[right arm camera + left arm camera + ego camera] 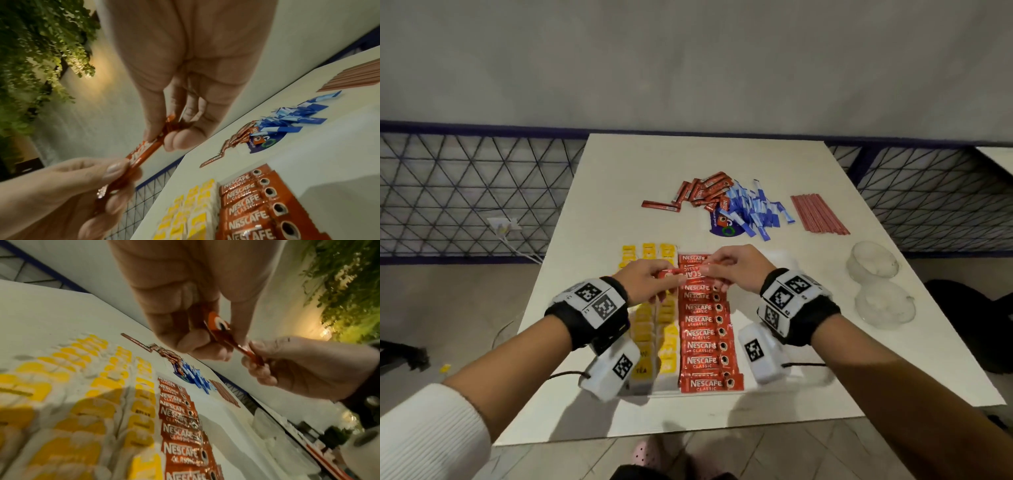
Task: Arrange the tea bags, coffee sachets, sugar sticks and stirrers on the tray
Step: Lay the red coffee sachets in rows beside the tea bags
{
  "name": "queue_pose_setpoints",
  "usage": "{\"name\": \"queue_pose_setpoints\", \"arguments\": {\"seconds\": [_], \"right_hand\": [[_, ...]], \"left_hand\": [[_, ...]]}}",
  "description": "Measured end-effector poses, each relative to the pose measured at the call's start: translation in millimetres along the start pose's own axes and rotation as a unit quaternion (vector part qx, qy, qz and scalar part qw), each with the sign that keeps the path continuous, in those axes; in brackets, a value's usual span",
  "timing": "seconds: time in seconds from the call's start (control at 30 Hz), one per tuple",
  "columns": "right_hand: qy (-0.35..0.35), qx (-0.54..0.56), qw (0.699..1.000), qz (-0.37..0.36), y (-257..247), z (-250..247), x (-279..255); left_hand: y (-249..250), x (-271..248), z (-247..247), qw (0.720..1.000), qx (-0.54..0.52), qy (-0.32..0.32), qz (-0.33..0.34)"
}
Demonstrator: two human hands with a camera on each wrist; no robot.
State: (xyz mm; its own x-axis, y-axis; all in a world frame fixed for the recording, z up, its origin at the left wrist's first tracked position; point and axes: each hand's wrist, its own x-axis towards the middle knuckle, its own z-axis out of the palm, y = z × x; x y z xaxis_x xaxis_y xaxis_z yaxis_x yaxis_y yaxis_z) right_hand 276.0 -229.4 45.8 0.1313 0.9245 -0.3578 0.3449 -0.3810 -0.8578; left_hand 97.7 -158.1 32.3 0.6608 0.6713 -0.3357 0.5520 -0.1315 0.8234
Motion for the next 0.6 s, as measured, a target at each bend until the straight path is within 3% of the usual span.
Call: {"name": "queue_pose_setpoints", "arguments": {"seconds": [0.2, 0.37, 0.47, 0.6], "right_hand": [[-0.003, 0.063, 0.998, 0.026, -6.0, 4.9, 11.2], [0.026, 0.1, 0.994, 0.029, -5.7, 19.9, 15.5], [0.035, 0.029, 0.999, 0.022, -2.4, 22.8, 16.9], [-0.027, -0.039, 0.998, 0.035, -0.7, 30.5, 20.7]], "left_hand": [[-12.7, 1.4, -26.3, 0.996, -0.086, -0.036, -0.013], [-21.9, 9.1, -33.3, 0.99, -0.134, -0.015, -0.037], [-22.6, 13.6, -31.9, 0.983, -0.173, 0.015, -0.058], [-20.9, 20.1, -25.6, 0.986, -0.156, 0.035, -0.052]]}}
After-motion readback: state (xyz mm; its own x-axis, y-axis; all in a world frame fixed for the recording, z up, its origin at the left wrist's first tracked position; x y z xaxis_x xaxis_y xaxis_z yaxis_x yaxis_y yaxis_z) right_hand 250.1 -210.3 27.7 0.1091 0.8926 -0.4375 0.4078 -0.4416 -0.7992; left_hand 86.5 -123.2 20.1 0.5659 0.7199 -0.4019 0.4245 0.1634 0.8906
